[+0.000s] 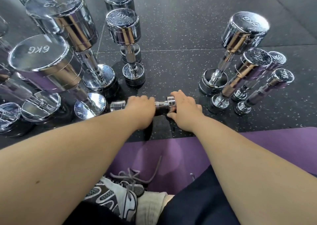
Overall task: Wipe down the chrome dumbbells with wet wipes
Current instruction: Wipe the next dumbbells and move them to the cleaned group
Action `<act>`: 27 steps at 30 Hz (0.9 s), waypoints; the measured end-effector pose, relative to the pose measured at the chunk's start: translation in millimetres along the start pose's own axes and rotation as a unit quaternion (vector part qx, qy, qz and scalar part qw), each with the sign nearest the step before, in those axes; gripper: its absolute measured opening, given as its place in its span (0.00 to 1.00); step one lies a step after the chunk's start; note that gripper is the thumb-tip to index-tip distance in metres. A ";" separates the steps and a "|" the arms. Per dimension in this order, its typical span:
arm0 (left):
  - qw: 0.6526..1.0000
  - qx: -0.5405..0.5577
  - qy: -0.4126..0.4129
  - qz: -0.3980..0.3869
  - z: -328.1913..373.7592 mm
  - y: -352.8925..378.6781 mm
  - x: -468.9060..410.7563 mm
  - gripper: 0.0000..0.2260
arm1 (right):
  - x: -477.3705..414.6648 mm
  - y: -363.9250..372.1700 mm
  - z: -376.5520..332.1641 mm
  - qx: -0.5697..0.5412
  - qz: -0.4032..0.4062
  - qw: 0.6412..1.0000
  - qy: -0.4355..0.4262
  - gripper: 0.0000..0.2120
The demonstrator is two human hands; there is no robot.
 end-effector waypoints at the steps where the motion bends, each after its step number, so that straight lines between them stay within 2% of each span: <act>1: 1.000 0.020 0.015 0.017 11.7 -5.0 -5.3 0.20 | -0.4 0.2 -0.3 -0.003 -0.001 1.000 0.002 0.33; 3: 0.995 0.080 0.047 0.041 20.5 -12.1 -12.9 0.20 | -0.2 -0.6 0.0 -0.005 0.001 1.000 0.002 0.33; 6: 0.988 0.129 0.080 0.019 0.4 -8.8 -9.1 0.15 | 1.3 -2.4 0.5 -0.021 0.007 1.000 0.000 0.32; 8: 0.996 0.036 0.086 -0.011 -24.1 -2.3 -2.1 0.13 | 2.5 -4.6 0.0 -0.034 0.004 0.999 0.002 0.32; 10: 0.992 -0.099 0.075 -0.001 -41.2 0.5 4.3 0.12 | 2.3 -6.6 -1.3 -0.035 0.006 0.999 0.000 0.32; 12: 0.990 -0.134 0.044 0.025 -37.0 -3.0 7.4 0.11 | 3.0 -8.5 -3.1 -0.035 0.019 0.999 -0.003 0.31; 14: 0.996 -0.069 0.034 0.034 -16.0 -6.1 4.1 0.11 | 2.7 -8.3 -4.8 -0.033 0.022 0.999 -0.001 0.31; 16: 0.996 0.062 0.035 0.054 5.5 -6.9 -8.1 0.13 | 1.9 -8.8 -4.9 -0.022 0.017 1.000 0.002 0.32; 18: 0.969 0.239 0.028 0.058 8.5 -11.7 -19.2 0.16 | 1.1 -11.9 -3.9 -0.014 0.009 1.000 0.001 0.32; 19: 0.958 0.278 0.032 0.060 5.3 -11.9 -22.0 0.15 | 1.1 -13.0 -3.4 -0.013 0.004 1.000 0.000 0.33; 21: 0.971 0.224 0.048 0.066 -6.4 -7.8 -15.6 0.12 | -0.2 -13.5 -3.5 -0.015 -0.001 1.000 -0.003 0.33; 25: 0.999 0.023 0.030 0.016 -48.0 19.1 7.2 0.24 | -6.6 -13.3 -2.9 -0.035 0.012 0.999 -0.006 0.33; 27: 0.999 -0.046 0.013 0.017 -59.8 19.7 14.1 0.22 | -8.2 -13.2 -3.7 -0.043 0.021 0.999 -0.007 0.33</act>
Point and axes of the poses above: each hand's wrist, its own x-axis away from the middle knuckle, its own y-axis out of the palm, z = x × y, the point moved 6 cm from there along -x, towards the middle knuckle, and after that the axes turned 4 degrees about -z, right-handed, at the moved point
